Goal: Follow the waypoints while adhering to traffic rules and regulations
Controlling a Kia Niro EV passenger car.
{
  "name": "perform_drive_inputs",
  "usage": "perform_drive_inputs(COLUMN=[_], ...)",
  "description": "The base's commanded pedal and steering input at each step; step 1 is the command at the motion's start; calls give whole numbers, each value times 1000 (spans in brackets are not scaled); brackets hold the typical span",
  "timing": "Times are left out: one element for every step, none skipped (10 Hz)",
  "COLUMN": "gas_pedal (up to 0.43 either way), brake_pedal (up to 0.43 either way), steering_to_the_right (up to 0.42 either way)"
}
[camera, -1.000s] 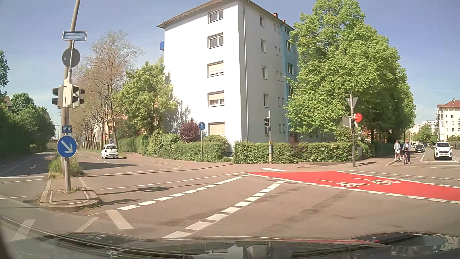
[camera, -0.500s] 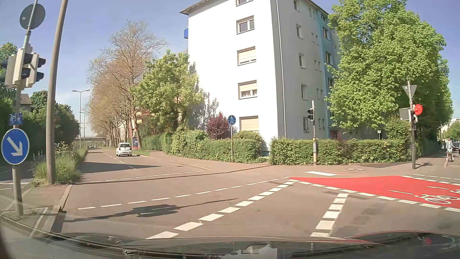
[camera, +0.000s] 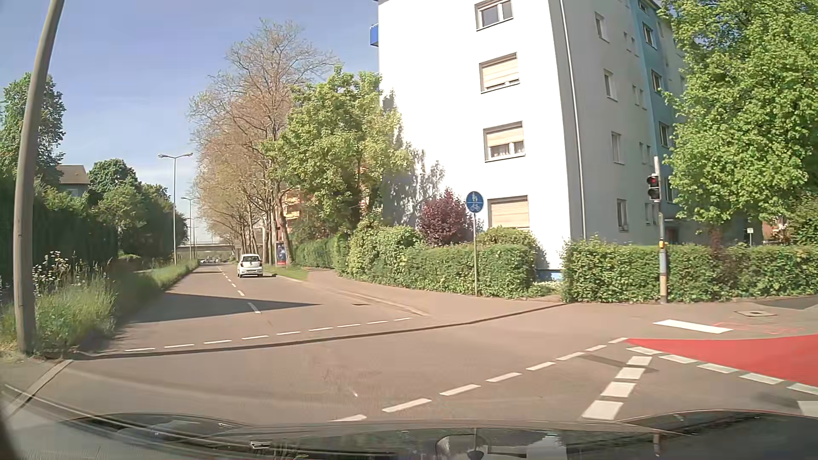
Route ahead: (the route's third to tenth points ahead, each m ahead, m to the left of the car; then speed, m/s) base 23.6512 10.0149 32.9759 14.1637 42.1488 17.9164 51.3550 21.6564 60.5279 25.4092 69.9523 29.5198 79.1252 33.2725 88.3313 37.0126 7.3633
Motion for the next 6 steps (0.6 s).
perform_drive_inputs(gas_pedal=[118, 118, 118, 118, 118, 118], brake_pedal=[0, 0, 0, 0, 0, 0], steering_to_the_right=[-129, -130, -130, -130, -130, -130])
